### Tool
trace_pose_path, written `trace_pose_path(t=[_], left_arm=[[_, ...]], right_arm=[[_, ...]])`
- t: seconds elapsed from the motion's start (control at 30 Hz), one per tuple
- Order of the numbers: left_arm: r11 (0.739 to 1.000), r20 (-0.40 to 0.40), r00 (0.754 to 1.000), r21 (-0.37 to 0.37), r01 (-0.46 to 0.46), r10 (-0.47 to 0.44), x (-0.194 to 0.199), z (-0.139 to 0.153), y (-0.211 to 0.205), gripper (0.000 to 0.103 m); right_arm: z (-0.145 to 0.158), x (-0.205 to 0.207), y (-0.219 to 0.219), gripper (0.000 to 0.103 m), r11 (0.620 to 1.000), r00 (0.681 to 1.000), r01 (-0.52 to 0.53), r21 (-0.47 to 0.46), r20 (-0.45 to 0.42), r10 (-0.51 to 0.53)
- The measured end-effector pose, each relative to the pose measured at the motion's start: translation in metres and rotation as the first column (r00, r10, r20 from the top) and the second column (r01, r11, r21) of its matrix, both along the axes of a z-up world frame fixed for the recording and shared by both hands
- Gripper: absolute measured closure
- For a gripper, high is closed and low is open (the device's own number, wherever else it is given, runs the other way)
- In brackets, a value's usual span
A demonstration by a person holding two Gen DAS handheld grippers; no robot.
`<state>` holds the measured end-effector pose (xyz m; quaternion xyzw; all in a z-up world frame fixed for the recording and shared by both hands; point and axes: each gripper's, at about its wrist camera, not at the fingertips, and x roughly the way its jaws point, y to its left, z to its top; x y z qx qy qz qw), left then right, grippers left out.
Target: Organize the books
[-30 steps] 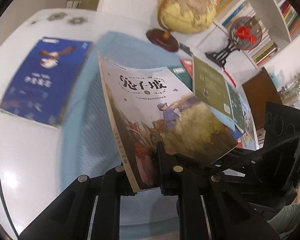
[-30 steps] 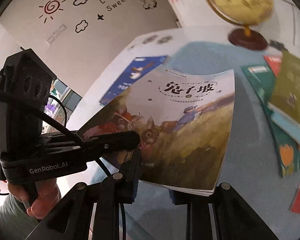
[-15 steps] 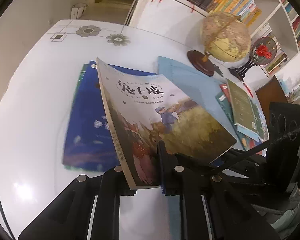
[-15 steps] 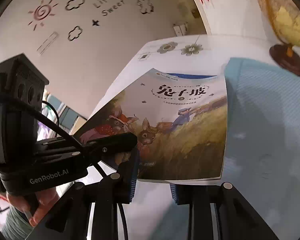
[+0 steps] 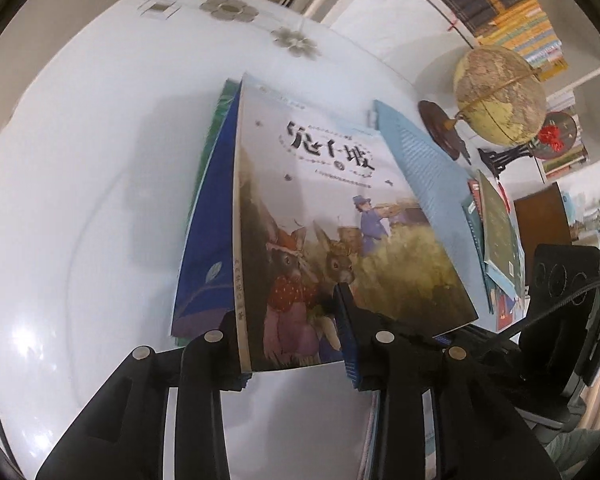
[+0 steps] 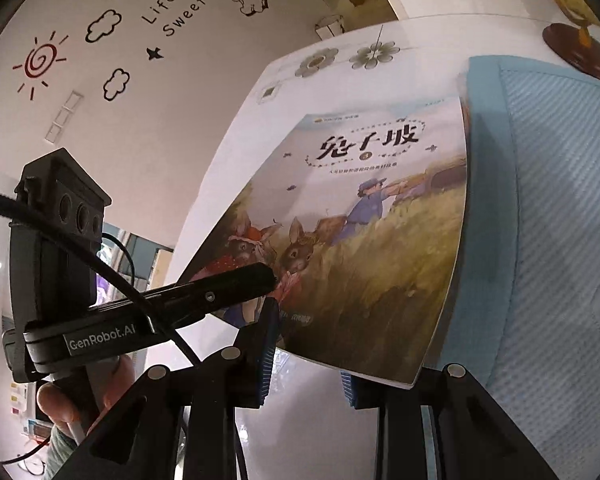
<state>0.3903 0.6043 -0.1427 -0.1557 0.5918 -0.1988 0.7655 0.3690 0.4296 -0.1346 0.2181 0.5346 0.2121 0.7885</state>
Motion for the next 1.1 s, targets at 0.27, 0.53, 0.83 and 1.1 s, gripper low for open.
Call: trace_pose_path(t=[0.27,0.53,0.83,1.1], left_arm=[[0.991,-0.051,0.995,0.11,-0.076,0.082,-0.005,-0.016,0.019,0.061],[0.975,-0.019,0.987,0.156,-0.157,0.162,-0.02,-0.015,0.028,0.061],[0.951,0.095,0.985,0.26,-0.167,0.147,-0.05,0.019,-0.011,0.061],[0.973,0.205,0.976,0.199,-0.118,0.076,-0.101,0.072,-0.162,0.06]], right_arm=[[-0.01,0.007,0.004,0.077,1.0,0.998,-0.01,0.005,-0.059,0.01],[-0.021,0.002,0.016,0.07,0.991,0.984,-0.134,-0.009,-0.117,0.132],[-0.013,-0.058,-0.037,0.067,0.956,0.952,-0.289,-0.052,-0.12,0.281],[0.014,-0.118,-0.225,0.066,0.994,0.995,-0.089,-0.056,-0.048,0.086]])
